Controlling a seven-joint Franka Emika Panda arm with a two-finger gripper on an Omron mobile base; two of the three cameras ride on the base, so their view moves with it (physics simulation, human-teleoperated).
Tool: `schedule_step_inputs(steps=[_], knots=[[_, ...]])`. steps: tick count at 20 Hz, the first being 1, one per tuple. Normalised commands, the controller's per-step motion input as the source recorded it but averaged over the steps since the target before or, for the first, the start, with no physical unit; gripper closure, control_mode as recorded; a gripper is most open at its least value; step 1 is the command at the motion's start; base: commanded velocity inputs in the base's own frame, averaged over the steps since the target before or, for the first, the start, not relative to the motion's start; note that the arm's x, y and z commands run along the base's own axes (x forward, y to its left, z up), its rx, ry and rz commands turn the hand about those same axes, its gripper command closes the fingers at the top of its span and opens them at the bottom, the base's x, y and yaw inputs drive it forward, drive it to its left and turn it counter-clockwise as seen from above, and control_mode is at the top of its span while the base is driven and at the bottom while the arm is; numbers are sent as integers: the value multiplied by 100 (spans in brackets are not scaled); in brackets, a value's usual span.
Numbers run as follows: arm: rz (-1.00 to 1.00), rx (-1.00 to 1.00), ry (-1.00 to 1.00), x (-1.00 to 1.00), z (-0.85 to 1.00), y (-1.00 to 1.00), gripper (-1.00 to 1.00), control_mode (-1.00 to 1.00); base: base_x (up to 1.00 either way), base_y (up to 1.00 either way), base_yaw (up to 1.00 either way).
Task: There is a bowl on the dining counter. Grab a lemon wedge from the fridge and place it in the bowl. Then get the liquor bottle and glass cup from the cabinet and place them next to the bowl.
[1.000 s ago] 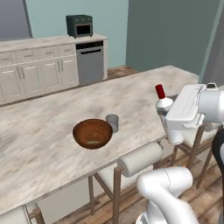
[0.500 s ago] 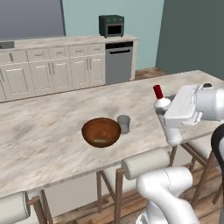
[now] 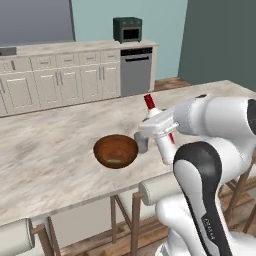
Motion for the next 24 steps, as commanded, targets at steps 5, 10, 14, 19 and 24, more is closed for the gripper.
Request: schedule_step_inputs(steps=[5, 10, 14, 19, 24], knots=[[-58, -5, 5, 42, -18, 53, 100, -100, 0, 0, 0], [-50, -1, 4, 54, -34, 35, 100, -100, 0, 0, 0], [-20, 0, 0, 58, -44, 37, 100, -100, 0, 0, 0], [0, 0, -5, 42, -54, 40, 100, -100, 0, 0, 0], [16, 0, -18, 15, -62, 23, 100, -100, 0, 0, 0]])
